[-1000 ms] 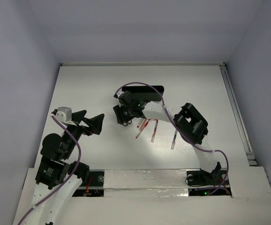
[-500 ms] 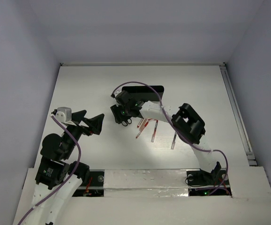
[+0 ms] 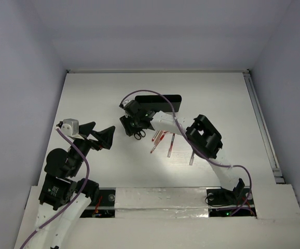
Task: Sort the stationery into containers
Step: Pick up the stationery from the center of the board.
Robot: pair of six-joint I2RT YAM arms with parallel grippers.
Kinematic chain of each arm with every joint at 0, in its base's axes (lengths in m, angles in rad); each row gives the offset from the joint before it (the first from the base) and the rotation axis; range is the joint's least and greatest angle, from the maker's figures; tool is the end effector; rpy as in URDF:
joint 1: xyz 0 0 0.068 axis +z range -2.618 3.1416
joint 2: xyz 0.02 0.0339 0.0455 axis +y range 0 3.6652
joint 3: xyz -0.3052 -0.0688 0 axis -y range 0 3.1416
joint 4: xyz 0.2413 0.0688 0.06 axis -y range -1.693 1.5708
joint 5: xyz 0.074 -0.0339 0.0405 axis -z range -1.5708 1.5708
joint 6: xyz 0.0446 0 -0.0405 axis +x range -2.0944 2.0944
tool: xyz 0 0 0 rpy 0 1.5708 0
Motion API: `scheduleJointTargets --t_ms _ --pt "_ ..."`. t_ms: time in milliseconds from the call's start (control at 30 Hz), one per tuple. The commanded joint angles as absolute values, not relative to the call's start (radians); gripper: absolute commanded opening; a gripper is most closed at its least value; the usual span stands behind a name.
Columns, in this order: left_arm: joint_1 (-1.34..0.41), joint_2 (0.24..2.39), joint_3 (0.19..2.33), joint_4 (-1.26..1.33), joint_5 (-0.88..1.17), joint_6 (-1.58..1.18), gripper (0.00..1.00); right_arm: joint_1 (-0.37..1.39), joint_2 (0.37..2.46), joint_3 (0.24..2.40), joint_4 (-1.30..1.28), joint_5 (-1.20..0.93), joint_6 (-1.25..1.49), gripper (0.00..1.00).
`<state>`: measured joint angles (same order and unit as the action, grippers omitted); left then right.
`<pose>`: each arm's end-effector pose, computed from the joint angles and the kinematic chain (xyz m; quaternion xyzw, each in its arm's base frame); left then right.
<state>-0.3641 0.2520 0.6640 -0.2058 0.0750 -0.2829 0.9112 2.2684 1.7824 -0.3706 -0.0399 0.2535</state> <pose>0.0338 -0.0165 0.3655 0.0547 0.6284 -0.2690 0.7278 0.3265 0.4239 0.1982 -0.3091 0.8843 0.2078 0.2816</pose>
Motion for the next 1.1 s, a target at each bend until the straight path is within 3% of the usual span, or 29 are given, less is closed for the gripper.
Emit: scheduleJointTargets --t_ms 0,300,333,433,767,1067 --pt "-0.359 0.244 0.672 -0.149 0.084 -0.279 0.99 0.940 2.295 1.838 -0.423 0.020 0.224 0.51" --pt "-0.359 0.244 0.672 -0.147 0.084 -0.279 0.99 0.960 2.307 1.844 -0.446 0.100 0.216 0.42" --pt "-0.359 0.244 0.672 -0.147 0.086 -0.278 0.99 0.960 2.307 1.844 -0.448 0.104 0.216 0.35" --pt "-0.359 0.245 0.670 -0.147 0.086 -0.279 0.99 0.960 2.296 1.838 -0.428 0.106 0.224 0.29" --pt "-0.359 0.247 0.672 -0.149 0.083 -0.278 0.99 0.919 2.063 1.727 -0.236 0.046 0.249 0.23" --pt "-0.359 0.239 0.670 -0.149 0.080 -0.278 0.99 0.697 1.934 1.683 -0.181 0.120 0.216 0.23"
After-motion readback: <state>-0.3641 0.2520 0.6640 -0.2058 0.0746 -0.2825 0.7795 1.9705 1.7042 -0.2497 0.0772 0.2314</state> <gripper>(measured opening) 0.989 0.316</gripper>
